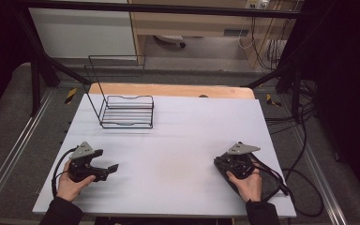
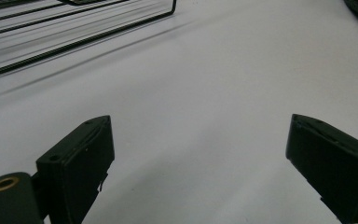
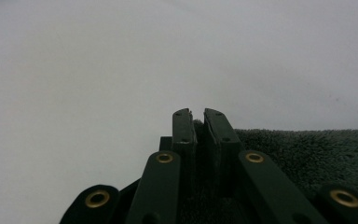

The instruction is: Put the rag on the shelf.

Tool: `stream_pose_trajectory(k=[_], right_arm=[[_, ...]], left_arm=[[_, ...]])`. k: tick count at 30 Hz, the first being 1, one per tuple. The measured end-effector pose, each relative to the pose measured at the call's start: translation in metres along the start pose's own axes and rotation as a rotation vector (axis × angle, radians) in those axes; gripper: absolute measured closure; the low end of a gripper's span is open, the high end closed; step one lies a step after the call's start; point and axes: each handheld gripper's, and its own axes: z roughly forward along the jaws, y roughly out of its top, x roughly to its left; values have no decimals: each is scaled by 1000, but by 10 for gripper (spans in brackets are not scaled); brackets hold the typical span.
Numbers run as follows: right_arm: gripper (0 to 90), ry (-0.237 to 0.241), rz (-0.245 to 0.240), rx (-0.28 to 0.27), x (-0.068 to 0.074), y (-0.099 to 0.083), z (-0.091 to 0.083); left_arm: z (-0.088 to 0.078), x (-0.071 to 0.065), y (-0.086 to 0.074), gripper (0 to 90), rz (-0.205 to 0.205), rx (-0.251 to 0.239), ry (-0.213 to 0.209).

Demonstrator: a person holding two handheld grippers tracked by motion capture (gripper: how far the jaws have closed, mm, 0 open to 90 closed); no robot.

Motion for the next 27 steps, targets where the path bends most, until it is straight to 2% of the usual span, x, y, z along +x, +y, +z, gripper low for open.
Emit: stream_pose_trajectory(k=[2, 8, 15, 27], right_arm=[[837, 29, 21, -23, 0, 3, -1], [837, 40, 18, -35, 4, 13, 7], [838, 67, -3, -24, 21, 32, 25], [840, 86, 4, -12, 46, 59, 64]], left_arm=[[0, 0, 0, 78, -2, 1, 1], [1, 0, 0, 78, 1, 3, -1], [0, 0, 0, 78, -1, -1, 2], [-1, -1, 1, 78, 3, -6, 9]])
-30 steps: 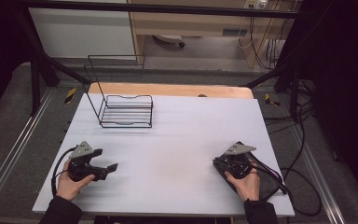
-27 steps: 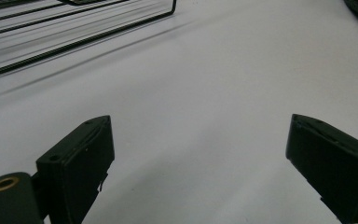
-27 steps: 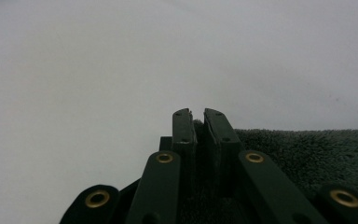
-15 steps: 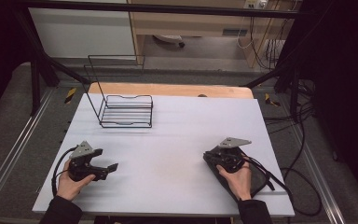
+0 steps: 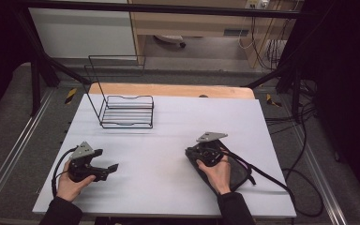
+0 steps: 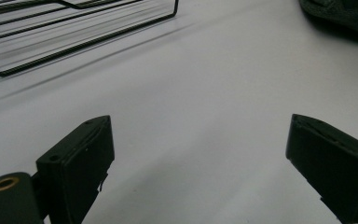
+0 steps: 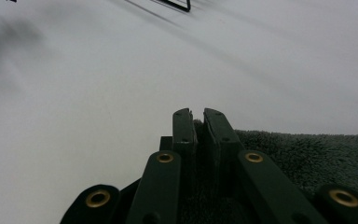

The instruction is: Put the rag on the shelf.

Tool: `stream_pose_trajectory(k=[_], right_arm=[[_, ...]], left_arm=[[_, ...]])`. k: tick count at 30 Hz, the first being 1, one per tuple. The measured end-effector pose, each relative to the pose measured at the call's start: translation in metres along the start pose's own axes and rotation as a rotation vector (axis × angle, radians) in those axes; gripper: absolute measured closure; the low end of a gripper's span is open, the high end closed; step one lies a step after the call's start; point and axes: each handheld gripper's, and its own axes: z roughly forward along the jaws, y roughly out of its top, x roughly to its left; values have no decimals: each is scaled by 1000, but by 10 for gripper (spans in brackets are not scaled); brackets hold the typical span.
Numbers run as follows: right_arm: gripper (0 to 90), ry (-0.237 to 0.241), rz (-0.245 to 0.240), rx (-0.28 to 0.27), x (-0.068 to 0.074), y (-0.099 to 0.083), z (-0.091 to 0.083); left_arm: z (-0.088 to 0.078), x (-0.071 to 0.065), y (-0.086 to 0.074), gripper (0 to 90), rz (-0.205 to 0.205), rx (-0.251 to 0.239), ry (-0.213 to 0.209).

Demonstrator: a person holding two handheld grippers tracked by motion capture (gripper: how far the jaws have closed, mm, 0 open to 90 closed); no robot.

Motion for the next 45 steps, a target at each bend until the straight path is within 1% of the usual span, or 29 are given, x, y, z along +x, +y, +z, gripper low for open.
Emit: stream_pose_trajectory(k=[4, 6, 7, 8, 14, 18, 22, 23, 24, 26, 29, 31, 33, 35, 36, 38, 40, 42, 43, 44, 45], right_arm=[[840, 2, 0, -1, 6, 10, 14], [840, 0, 8, 0, 8, 14, 22], [840, 0, 8, 0, 8, 14, 22], [840, 2, 12, 1, 10, 19, 29], [842, -5, 50, -19, 14, 33, 48], [843, -18, 51, -16, 18, 41, 61], [843, -28, 59, -7, 21, 45, 74], [843, -28, 59, -7, 21, 45, 74], [843, -32, 70, -3, 21, 46, 81], [843, -37, 73, 2, 21, 47, 85], [838, -47, 66, 4, 21, 46, 89], [802, -41, 59, 16, 20, 44, 92], [740, -22, 45, 17, 22, 43, 90], [622, 1, 21, 1, 25, 45, 83], [556, 13, 0, -8, 28, 48, 75], [436, 11, -52, -18, 32, 50, 60], [354, 17, -70, -3, 33, 48, 44], [326, 26, -67, 1, 31, 39, 28], [316, 21, -62, 11, 30, 34, 21], [322, 21, -66, 16, 29, 29, 16], [340, 22, -70, 19, 28, 21, 8]], left_arm=[[0, 0, 0, 78, 4, 4, 2], [0, 0, 0, 78, 4, 3, 1], [0, 0, 0, 78, 4, 3, 1], [0, 0, 0, 78, 3, 1, 0], [0, 0, -1, 78, 3, 2, -1], [0, 0, 0, 78, 4, 3, -1], [1, 0, 0, 78, 4, 3, -1], [1, 0, 0, 78, 4, 3, -1], [1, 0, 0, 78, 5, 4, -1], [1, 0, -1, 78, 8, 8, -2], [2, 0, -1, 78, 8, 9, -5], [2, -1, -1, 78, 10, 10, -6], [2, -2, -1, 78, 11, 8, -7], [2, -2, -1, 78, 9, 9, -7], [2, -2, -1, 78, 7, 11, -5], [1, -2, -1, 78, 8, 12, -3], [1, -3, -1, 78, 8, 10, -1], [1, -3, -1, 78, 8, 10, 0], [2, -3, -1, 78, 7, 11, 0], [2, -3, -1, 77, 9, 15, 1], [2, -3, -1, 77, 9, 17, 2]])
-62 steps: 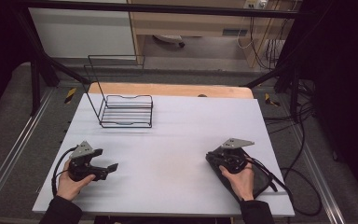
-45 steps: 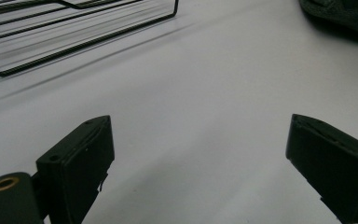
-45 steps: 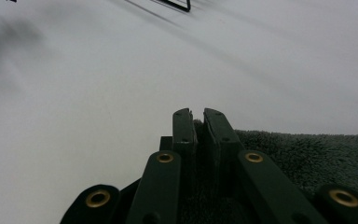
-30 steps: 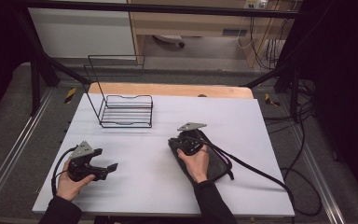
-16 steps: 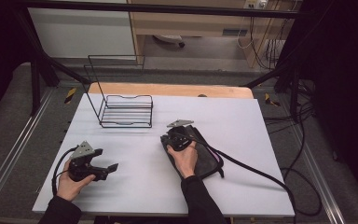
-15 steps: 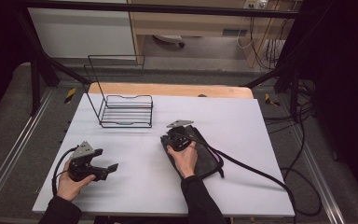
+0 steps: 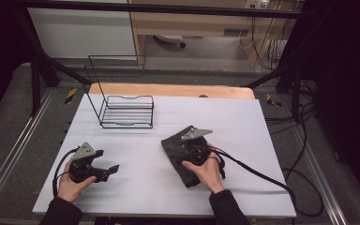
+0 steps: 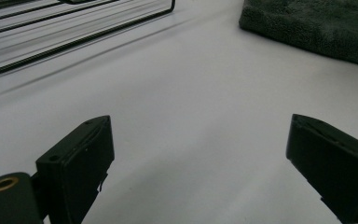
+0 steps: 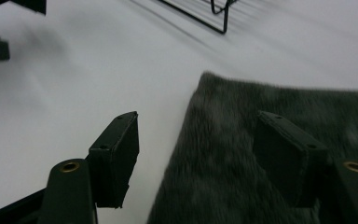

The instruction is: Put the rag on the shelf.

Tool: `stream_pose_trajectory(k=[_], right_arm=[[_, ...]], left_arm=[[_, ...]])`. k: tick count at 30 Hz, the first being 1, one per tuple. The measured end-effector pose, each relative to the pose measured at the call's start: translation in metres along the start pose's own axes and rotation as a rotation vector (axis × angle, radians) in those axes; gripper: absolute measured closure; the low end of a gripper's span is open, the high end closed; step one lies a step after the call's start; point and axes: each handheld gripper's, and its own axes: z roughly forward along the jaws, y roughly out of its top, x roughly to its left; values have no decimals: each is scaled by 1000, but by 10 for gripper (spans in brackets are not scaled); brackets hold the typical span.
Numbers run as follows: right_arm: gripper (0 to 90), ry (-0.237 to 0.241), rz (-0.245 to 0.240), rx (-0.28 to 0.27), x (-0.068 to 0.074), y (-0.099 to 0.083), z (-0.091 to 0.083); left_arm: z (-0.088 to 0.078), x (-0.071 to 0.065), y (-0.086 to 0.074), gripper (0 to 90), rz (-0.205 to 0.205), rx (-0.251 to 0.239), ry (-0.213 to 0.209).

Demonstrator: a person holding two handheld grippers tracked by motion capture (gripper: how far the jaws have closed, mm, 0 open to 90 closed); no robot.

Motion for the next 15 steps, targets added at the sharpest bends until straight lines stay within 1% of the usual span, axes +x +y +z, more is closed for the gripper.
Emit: stream_pose_trajectory(k=[1, 3, 4, 5, 7, 10, 11, 13, 15], right_arm=[[367, 1, 5, 2, 0, -7, -6], [411, 30, 2, -1, 2, -20, -16], [461, 43, 3, 1, 5, -26, -20], [488, 50, -2, 19, 7, -32, -22], [542, 43, -20, 33, 12, -42, -26], [559, 43, -29, 79, 16, -51, -28], [565, 32, -33, 87, 17, -53, -28], [572, 38, -25, 108, 18, -60, -28], [570, 31, -34, 113, 18, -66, -27]], left_arm=[[0, 0, 0, 77, -1, 1, 2], [0, 0, 0, 77, -1, 1, 2], [0, 0, 0, 77, 1, 1, 3], [0, 0, 0, 77, 3, 0, 2], [-1, -1, 0, 77, 3, -1, 3], [-1, -1, 0, 77, 2, -2, 1], [-1, -1, 0, 77, 2, -3, 0], [-1, -1, 0, 77, 2, -3, 0], [-1, -1, 0, 78, 5, 1, 0]])
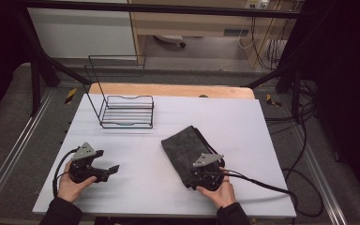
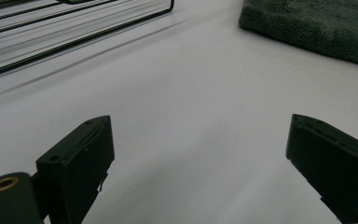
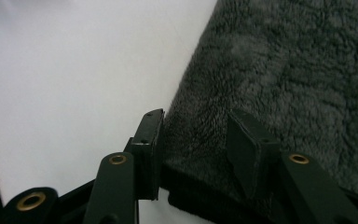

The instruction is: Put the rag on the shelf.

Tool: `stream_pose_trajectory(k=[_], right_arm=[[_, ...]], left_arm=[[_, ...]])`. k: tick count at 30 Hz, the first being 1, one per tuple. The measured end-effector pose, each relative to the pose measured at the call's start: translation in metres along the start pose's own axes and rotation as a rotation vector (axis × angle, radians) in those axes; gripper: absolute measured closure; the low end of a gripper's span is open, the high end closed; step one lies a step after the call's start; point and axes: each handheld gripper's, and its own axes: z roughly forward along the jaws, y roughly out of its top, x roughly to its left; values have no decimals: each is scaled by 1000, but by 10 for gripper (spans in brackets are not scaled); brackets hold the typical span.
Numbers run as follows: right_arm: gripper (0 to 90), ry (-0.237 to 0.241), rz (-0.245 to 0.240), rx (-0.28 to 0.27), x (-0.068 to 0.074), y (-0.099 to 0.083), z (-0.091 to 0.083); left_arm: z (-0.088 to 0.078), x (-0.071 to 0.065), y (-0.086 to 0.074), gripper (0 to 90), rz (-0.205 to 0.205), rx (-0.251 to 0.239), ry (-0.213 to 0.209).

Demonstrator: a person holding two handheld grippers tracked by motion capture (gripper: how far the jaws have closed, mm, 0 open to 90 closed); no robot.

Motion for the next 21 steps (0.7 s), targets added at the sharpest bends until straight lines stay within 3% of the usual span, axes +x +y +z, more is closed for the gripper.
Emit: stream_pose_trajectory(k=[7, 15, 21], right_arm=[[598, -18, -42, -8, 1, -6, 3], [746, -52, -87, 1, 1, -6, 4], [838, -41, -48, 4, -2, -2, 2]], left_arm=[[-1, 0, 0, 77, -4, -3, 0], [-1, -1, 0, 79, 1, -2, 0], [-1, -1, 0, 79, -1, -5, 0]])
